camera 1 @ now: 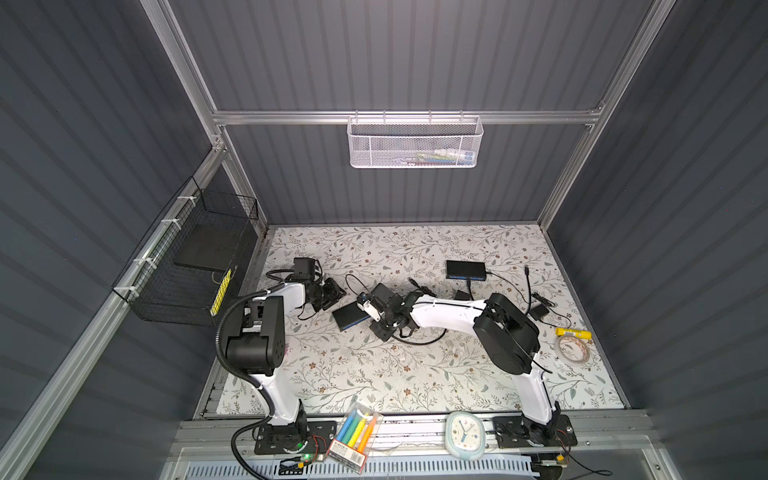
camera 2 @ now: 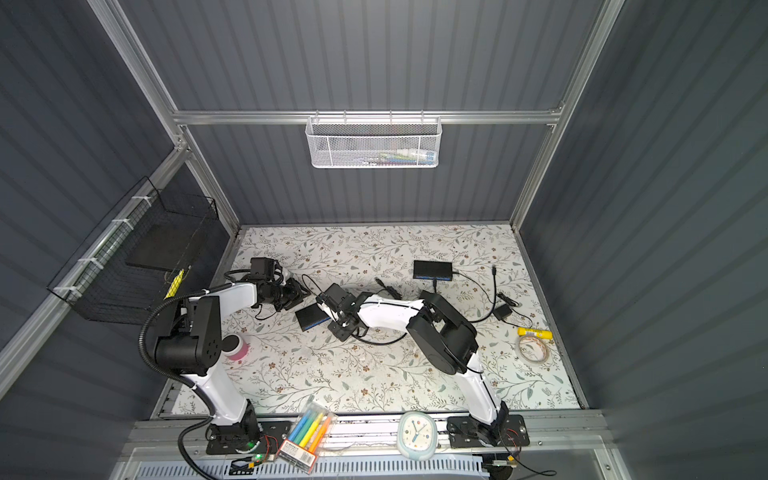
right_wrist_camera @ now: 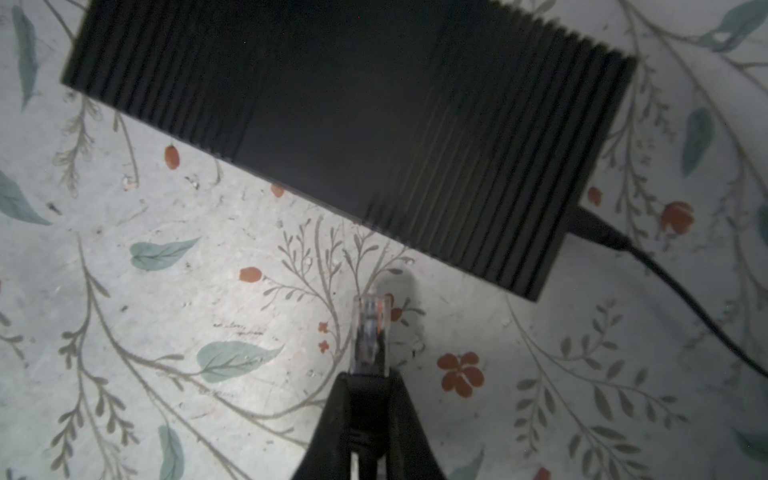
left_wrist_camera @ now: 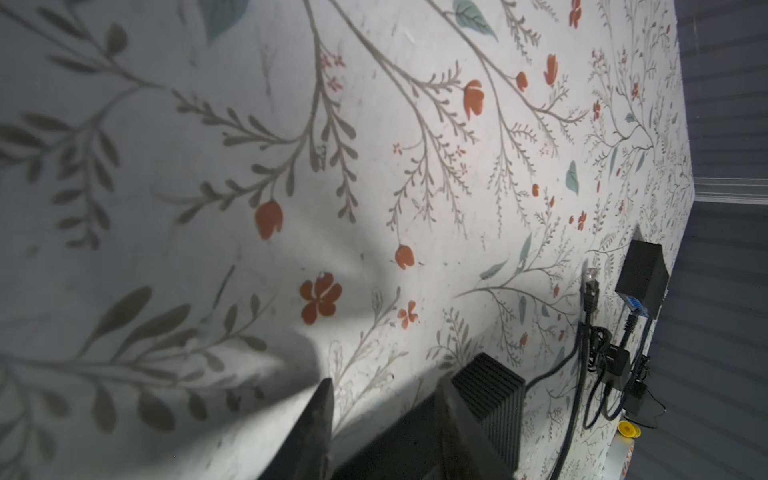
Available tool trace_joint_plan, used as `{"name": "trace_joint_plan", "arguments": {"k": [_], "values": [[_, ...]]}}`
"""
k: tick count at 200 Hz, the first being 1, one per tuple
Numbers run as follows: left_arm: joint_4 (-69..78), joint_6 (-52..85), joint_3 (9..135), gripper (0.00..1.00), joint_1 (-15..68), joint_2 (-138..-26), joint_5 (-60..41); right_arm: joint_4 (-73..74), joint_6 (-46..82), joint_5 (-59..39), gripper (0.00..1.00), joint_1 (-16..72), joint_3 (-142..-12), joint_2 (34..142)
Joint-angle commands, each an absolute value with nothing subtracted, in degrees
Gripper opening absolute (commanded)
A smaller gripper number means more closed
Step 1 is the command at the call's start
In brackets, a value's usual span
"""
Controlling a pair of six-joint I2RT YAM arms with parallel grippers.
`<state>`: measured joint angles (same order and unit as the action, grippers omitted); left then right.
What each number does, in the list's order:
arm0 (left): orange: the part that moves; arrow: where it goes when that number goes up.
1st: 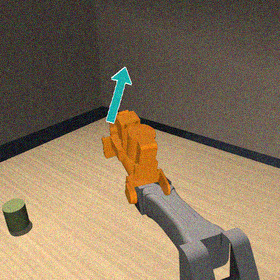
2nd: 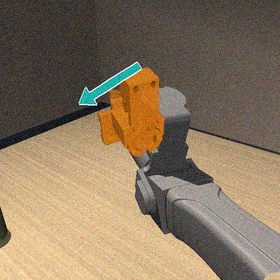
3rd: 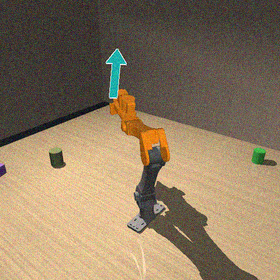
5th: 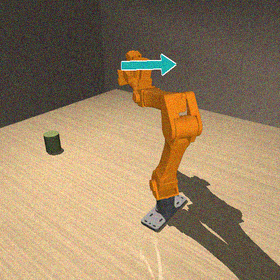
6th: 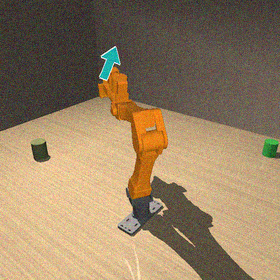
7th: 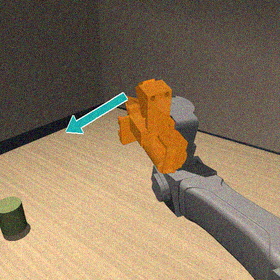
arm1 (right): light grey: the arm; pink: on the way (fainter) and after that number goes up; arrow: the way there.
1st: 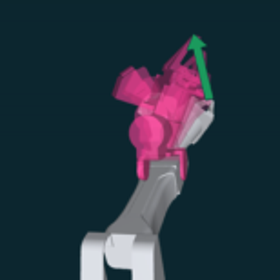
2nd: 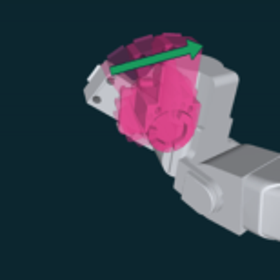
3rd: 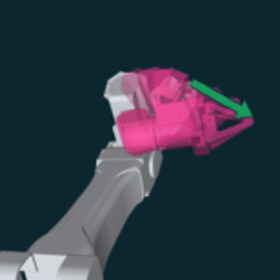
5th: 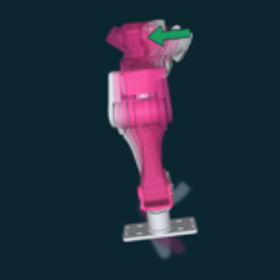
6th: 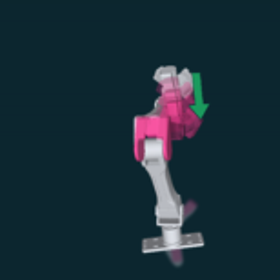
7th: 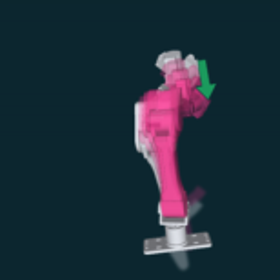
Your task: Insert the plug into the switch port
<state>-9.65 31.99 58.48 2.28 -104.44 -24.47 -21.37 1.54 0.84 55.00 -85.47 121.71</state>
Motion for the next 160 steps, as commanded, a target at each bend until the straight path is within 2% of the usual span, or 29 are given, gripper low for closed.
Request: {"name": "trace_joint_plan", "arguments": {"k": [1, 160], "values": [[-8.8, 30.2, 61.0, 0.40, 2.6, -106.6, -25.8, -22.0, 2.6, 2.7, 0.00, 55.5, -88.3, 122.7], [-6.2, 32.4, 51.6, 0.40, 6.2, -103.0, -27.9, -26.5, 2.9, 3.1, 0.00, 56.9, -94.2, 127.5]]}}
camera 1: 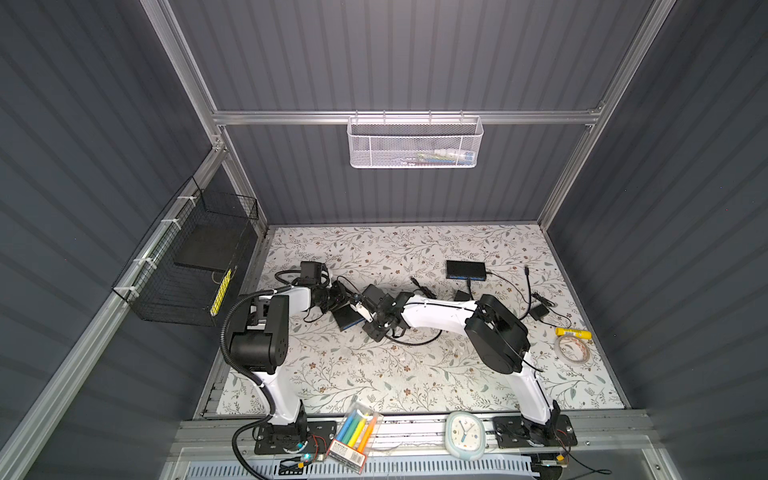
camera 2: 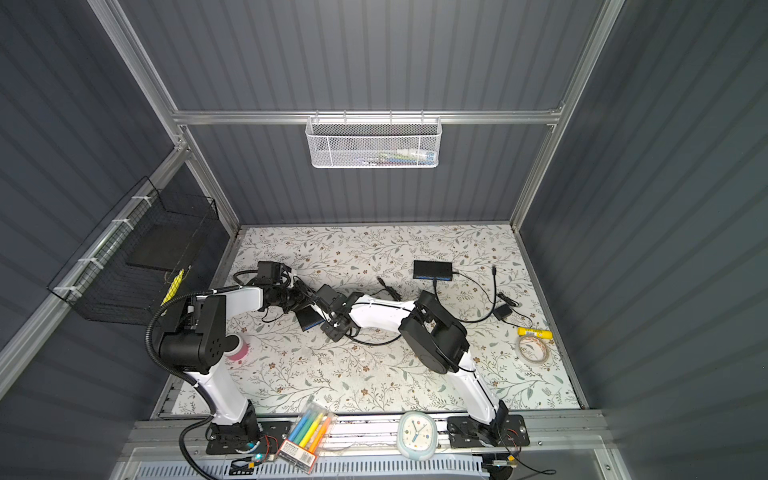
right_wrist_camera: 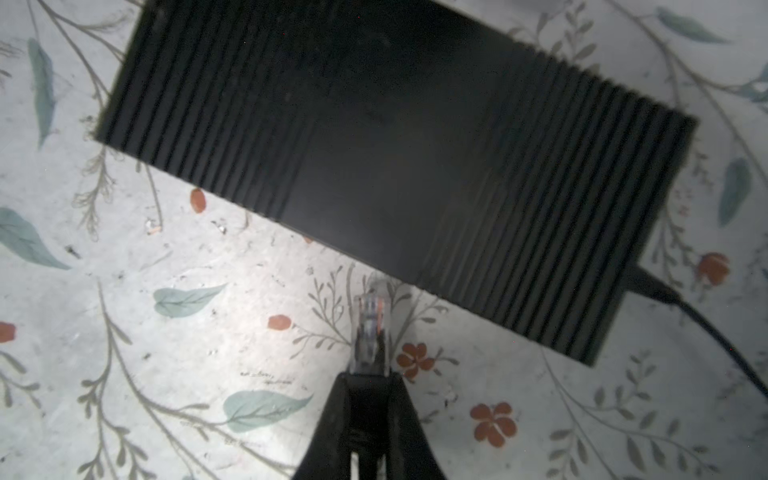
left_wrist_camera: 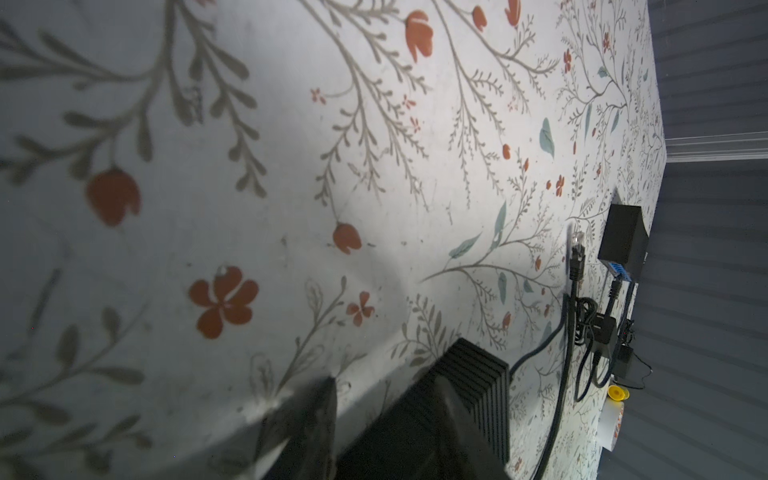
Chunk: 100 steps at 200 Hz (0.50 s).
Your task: Insert the plug into the switch port
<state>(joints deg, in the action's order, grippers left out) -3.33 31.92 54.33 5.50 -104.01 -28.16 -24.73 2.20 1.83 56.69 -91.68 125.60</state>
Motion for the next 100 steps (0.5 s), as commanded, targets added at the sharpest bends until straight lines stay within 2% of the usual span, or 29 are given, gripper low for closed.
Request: {"name": "trace_joint_plan", "arguments": {"k": [1, 100], "values": [[-6.2, 32.4, 51.6, 0.40, 6.2, -102.9, -28.0, -26.6, 2.9, 3.2, 0.00, 56.9, -94.4, 127.6], [-5.0, 32.5, 48.5, 0.39, 6.4, -102.6, -28.6, -26.7, 4.6, 4.1, 0.00, 56.6, -95.7, 128.3]]}}
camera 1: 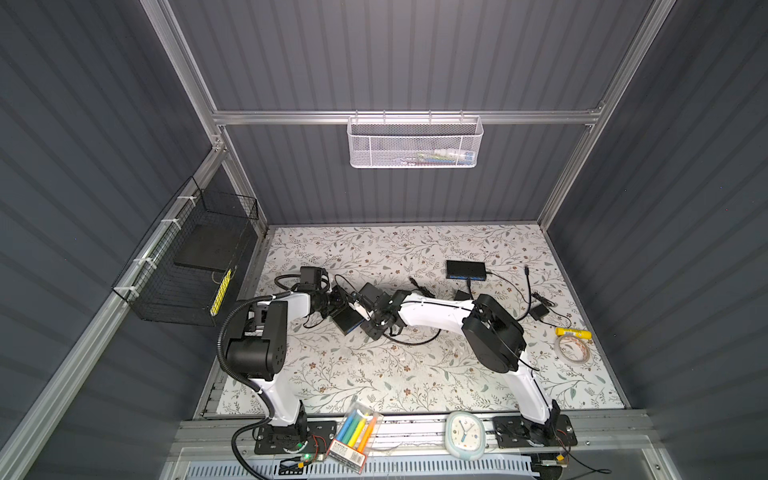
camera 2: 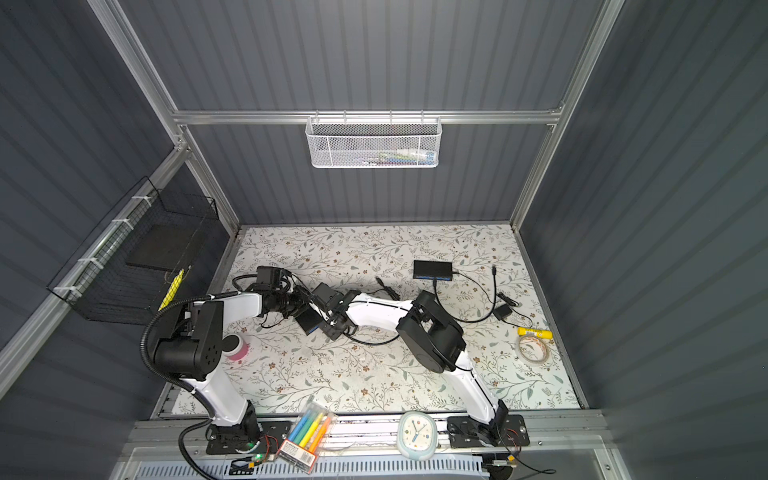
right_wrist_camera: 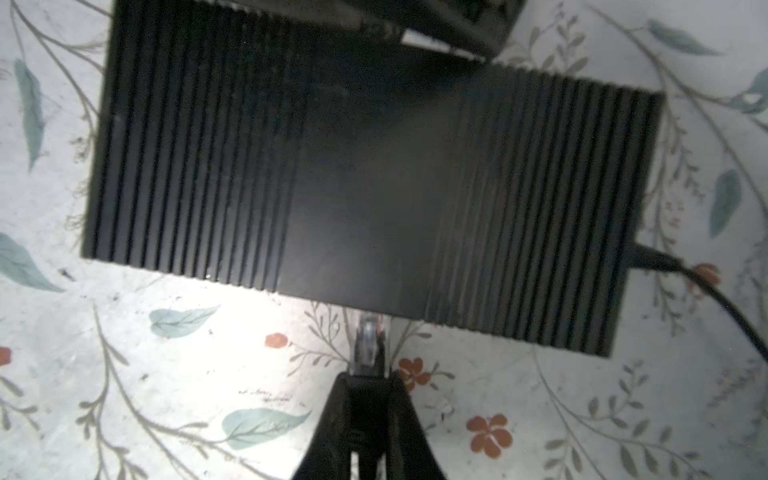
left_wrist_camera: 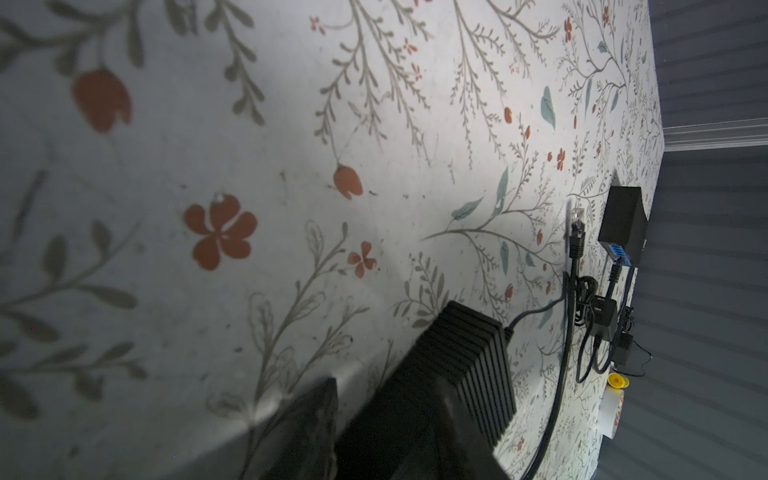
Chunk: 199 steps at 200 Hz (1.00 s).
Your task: Insert the plug into the switch port
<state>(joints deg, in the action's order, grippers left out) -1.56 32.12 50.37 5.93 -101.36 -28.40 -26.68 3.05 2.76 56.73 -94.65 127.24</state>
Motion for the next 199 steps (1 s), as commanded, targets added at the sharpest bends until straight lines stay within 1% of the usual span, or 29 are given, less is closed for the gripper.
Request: {"name": "trace_joint_plan", "arguments": {"k": [1, 68, 199], "values": [[-5.0, 32.5, 48.4, 0.39, 6.4, -102.6, -28.7, -26.7, 4.6, 4.1, 0.00, 56.6, -95.7, 128.3], [-5.4, 32.3, 48.2, 0.39, 6.4, -102.7, -28.9, -25.4, 6.4, 4.9, 0.00, 55.6, -96.1, 128.3], [-2.9, 34.0, 46.5, 0.38, 7.6, -104.2, -30.3, -19.8, 12.4, 2.1, 0.01, 55.6, -96.1, 127.1]]}}
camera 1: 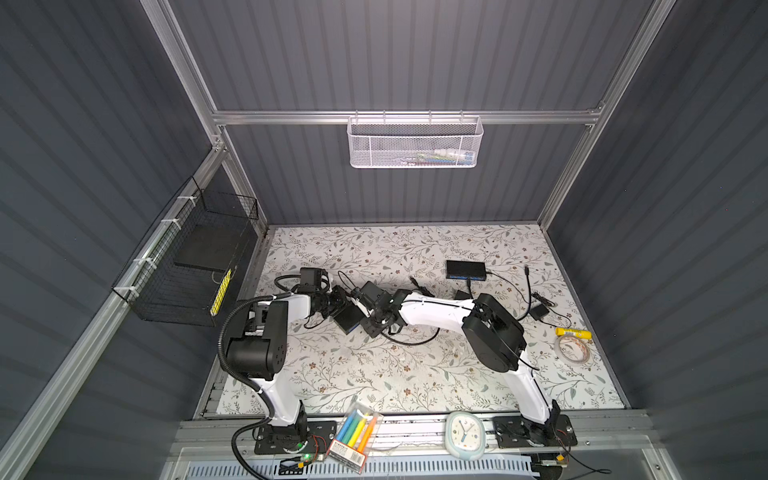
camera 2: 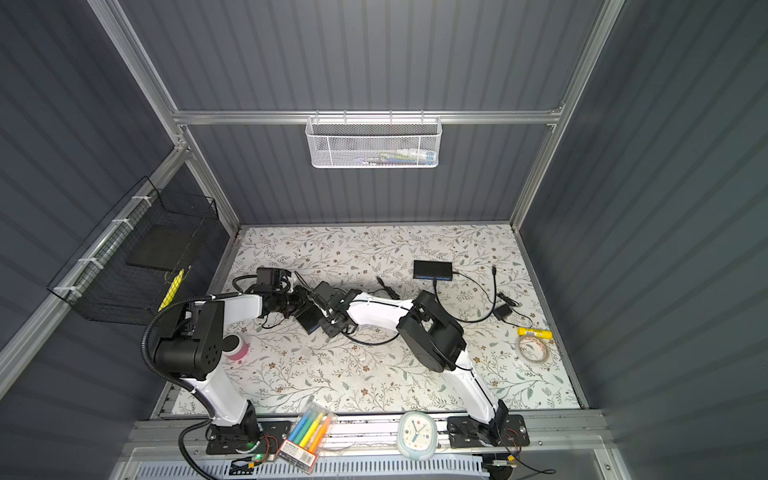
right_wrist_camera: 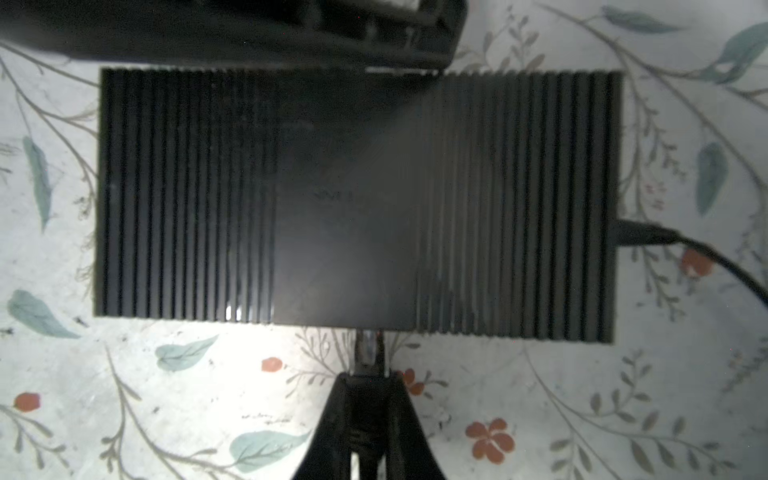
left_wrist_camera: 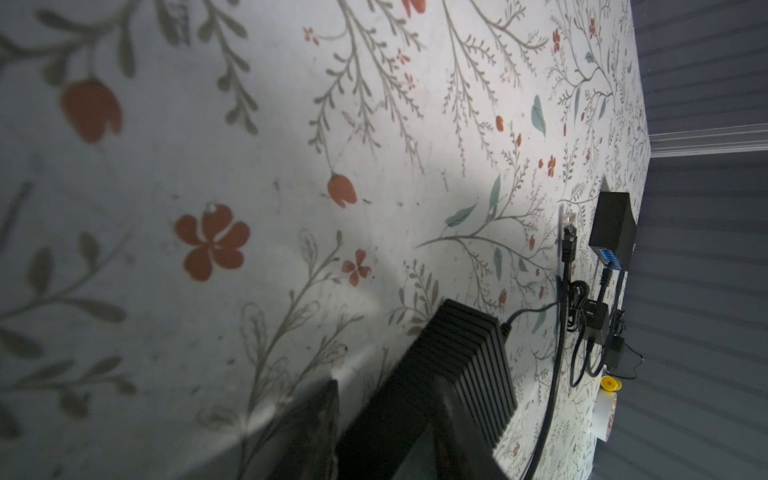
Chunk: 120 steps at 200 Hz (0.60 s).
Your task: Insert the plug into the switch port
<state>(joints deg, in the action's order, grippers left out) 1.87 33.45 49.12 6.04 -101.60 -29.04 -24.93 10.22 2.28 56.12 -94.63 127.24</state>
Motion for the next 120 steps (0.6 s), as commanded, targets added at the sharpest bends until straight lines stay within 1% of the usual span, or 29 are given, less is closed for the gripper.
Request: {"name": "trace_joint_plan", "arguments": {"k": [1, 29, 120], "values": [[-2.9, 34.0, 46.5, 0.38, 7.6, -104.2, -30.3, -19.7, 12.4, 2.1, 0.01, 55.6, -96.1, 127.1], [-2.1, 34.3, 45.8, 0.38, 7.7, -104.3, -30.6, -18.6, 12.5, 2.9, 0.01, 55.5, -95.3, 127.5], [0.5, 34.3, 43.6, 0.36, 8.9, -105.9, -31.9, -15.0, 7.2, 4.1, 0.00, 53.6, -95.3, 130.1]]}}
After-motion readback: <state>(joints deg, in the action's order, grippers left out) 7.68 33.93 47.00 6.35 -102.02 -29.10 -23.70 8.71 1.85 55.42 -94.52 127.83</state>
